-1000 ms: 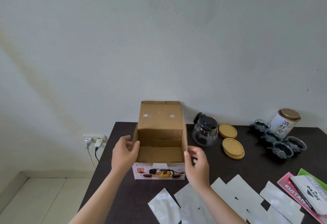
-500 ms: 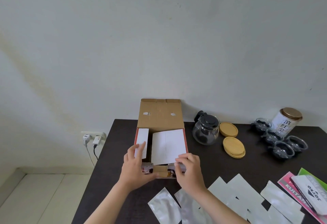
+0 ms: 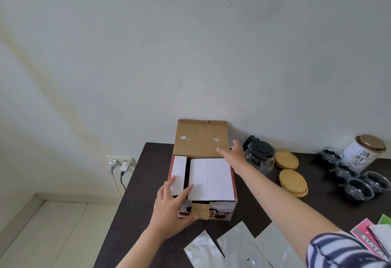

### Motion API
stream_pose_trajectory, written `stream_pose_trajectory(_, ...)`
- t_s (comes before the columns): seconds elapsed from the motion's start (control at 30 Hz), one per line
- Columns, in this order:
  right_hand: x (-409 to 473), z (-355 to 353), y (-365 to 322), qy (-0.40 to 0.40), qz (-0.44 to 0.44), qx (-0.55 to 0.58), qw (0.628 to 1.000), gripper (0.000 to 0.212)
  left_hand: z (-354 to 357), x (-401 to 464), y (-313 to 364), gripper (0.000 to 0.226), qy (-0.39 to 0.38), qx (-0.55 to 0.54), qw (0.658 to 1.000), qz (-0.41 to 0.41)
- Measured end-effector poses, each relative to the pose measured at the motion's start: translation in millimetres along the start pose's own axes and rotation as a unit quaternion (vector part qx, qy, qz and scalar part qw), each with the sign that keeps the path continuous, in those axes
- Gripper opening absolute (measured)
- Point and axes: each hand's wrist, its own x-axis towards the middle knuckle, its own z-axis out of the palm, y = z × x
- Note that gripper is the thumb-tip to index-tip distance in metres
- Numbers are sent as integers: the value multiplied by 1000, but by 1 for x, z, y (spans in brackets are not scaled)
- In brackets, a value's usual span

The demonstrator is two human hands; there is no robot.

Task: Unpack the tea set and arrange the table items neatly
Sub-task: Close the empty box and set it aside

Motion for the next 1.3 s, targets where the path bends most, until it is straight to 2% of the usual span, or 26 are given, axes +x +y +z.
stream_pose_trajectory(0.1,2,-6,-5,-35,5,38,999,87,1,0,0,101,10,-22,1000,-8)
stream_pose_trajectory(0.2,-8,-13,-6,-46,-26,24,998,93,1,0,-1,121,26,-51,998,-18)
stream_pose_trajectory(0.4,-53,-30,11,-105,-199,-74,972,125,-7,-4,7,133,56,-212,975,-21)
stream_pose_trajectory(0.5,-69,-37,35,-112,-272,-132,947,120,-12,-5,8,134,90,-304,947,-56)
stream_pose_trajectory(0.63,-91,-40,61,-92,-303,-131,939,95,-16,-5,7,121,131,-369,916,-91)
stream_pose_trajectory(0.73,-107,-37,79,-92,-286,-135,944,75,-18,-8,12,110,155,-400,895,-123)
stream_pose_trajectory(0.8,-113,-33,92,-84,-270,-162,945,64,-17,-10,13,93,168,-398,891,-138)
stream_pose_trajectory(0.87,-118,-29,100,-74,-261,-195,943,66,-15,-12,12,76,174,-385,895,-144)
stream_pose_trajectory(1.03,-121,-21,105,-57,-247,-207,945,64,-10,-13,8,49,189,-324,918,-129)
stream_pose_trajectory(1.3,-119,-19,106,-21,-261,-213,941,67,-8,-11,6,45,207,-294,926,-115)
